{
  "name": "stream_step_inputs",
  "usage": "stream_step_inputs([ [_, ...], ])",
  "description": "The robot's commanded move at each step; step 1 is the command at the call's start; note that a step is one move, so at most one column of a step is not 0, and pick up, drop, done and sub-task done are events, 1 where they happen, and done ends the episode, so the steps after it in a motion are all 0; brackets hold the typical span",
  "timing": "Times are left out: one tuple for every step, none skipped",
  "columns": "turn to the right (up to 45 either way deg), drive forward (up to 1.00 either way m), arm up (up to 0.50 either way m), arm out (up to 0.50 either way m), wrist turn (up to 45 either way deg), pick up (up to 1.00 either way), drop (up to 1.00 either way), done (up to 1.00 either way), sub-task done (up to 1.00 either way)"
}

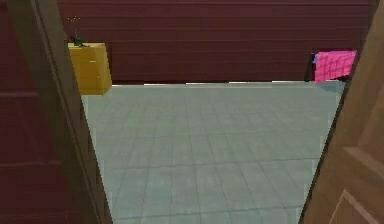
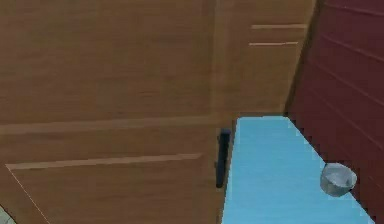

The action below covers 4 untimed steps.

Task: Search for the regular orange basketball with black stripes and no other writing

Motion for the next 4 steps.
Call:
stream_step_inputs([
  [0.0, 0.85, 0.00, 0.00, 0.0, 0.00, 0.00, 0.00, 0.00],
  [45.0, 0.00, 0.00, 0.00, 0.0, 0.00, 0.00, 0.00, 0.00],
  [3.0, 0.00, 0.00, 0.00, 0.0, 0.00, 0.00, 0.00, 0.00],
  [0.0, 0.40, 0.00, 0.00, 0.0, 0.00, 0.00, 0.00, 0.00],
])
